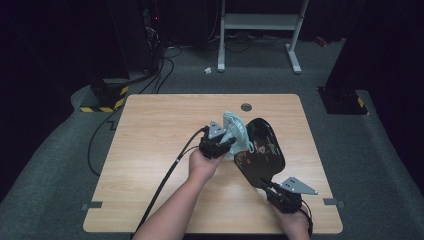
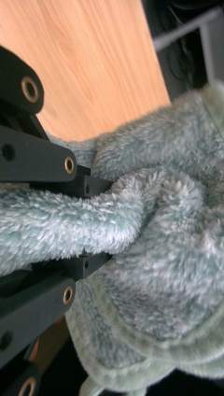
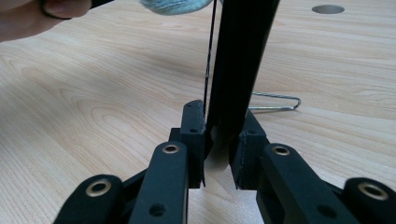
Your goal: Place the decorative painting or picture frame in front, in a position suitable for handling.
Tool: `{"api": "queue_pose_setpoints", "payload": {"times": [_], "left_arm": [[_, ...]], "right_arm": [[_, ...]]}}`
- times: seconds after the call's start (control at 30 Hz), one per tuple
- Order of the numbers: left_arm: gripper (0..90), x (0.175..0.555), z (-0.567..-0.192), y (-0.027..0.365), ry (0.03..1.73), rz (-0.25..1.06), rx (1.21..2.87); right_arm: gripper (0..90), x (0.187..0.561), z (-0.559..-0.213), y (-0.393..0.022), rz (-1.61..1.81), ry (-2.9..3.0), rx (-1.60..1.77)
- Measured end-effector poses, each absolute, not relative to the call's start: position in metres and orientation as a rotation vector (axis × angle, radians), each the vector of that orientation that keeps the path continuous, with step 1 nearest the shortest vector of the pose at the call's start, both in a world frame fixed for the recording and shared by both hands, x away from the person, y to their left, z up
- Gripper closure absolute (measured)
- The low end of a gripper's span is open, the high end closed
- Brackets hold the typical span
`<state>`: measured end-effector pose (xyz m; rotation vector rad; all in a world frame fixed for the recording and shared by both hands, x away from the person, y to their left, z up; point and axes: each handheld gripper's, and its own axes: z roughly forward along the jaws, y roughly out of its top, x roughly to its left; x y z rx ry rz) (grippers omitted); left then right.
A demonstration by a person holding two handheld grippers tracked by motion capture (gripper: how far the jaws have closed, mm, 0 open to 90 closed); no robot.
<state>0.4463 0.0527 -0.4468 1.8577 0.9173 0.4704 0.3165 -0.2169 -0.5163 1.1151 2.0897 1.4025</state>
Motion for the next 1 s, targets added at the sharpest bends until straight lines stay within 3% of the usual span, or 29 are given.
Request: {"api": "queue_pose_setpoints", "payload": {"times": [0.47,0.87,1.0], "left_arm": [[71.8,0.442,-0.467,0.054,0.945,0.441,1.942],[71.8,0.425,-0.385,0.038,0.757,0.495,1.811],[71.7,0.430,-0.381,0.035,0.762,0.506,1.825]], "right_arm": [[77.7,0.318,-0.515,-0.217,1.407,2.090,1.126],[77.7,0.318,-0.515,-0.215,1.406,2.096,1.120],[77.7,0.318,-0.515,-0.215,1.412,2.095,1.125]]}}
